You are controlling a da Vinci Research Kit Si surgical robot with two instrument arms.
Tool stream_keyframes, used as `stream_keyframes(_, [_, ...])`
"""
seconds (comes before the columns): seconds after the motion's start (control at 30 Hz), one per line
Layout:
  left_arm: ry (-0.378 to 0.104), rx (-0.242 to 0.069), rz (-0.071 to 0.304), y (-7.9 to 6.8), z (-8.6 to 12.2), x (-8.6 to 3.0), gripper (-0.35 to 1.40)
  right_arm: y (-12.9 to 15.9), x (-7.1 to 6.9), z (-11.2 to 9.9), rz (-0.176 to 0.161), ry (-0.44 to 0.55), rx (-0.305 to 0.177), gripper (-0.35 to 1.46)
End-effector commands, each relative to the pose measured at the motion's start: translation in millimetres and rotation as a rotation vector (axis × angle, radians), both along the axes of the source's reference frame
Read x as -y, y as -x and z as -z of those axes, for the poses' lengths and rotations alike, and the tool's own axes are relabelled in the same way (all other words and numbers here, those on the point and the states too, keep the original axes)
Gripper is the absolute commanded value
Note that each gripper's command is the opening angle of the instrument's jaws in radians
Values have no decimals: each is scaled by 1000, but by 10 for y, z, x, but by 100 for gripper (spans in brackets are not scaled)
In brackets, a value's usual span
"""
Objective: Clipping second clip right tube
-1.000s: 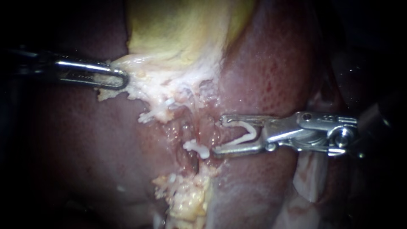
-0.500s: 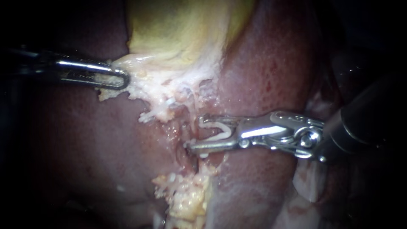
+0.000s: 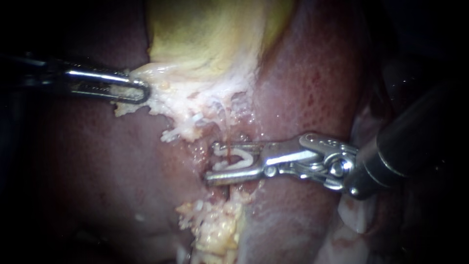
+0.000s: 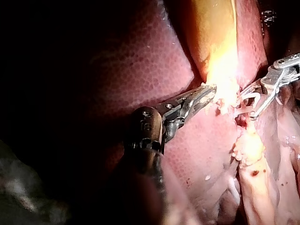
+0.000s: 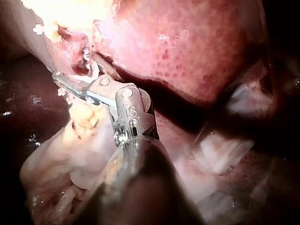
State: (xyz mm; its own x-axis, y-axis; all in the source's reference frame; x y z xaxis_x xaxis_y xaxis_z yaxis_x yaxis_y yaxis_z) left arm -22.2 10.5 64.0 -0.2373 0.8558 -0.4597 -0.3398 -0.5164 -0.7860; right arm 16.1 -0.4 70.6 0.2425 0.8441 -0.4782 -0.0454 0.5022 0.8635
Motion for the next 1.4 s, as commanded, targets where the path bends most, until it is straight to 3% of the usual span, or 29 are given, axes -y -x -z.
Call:
stream_keyframes(0.03, [0, 0, 0, 0, 0, 0, -35, 0, 0, 2, 3, 2, -4, 49])
stream_keyframes(0.47, [0, 0, 0, 0, -1, 0, -35, -4, 14, 19, 57, -3, -61, 46])
stream_keyframes(0.67, [0, 0, 0, 0, -1, 0, -35, -4, 14, 21, 98, -5, -83, 44])
stream_keyframes(0.9, [0, 0, 0, 0, -1, 0, -35, -3, 13, 20, 94, -4, -81, 34])
stream_keyframes(1.07, [0, 0, 0, 1, -1, 0, -35, 1, 10, 21, 86, -3, -78, 16])
stream_keyframes(1.33, [0, 0, 0, 1, -1, 0, -35, 8, 7, 21, 57, -3, -63, -35])
stream_keyframes(1.4, [0, 0, 0, 1, -1, 0, -35, 11, 7, 19, 56, -14, -60, -35])
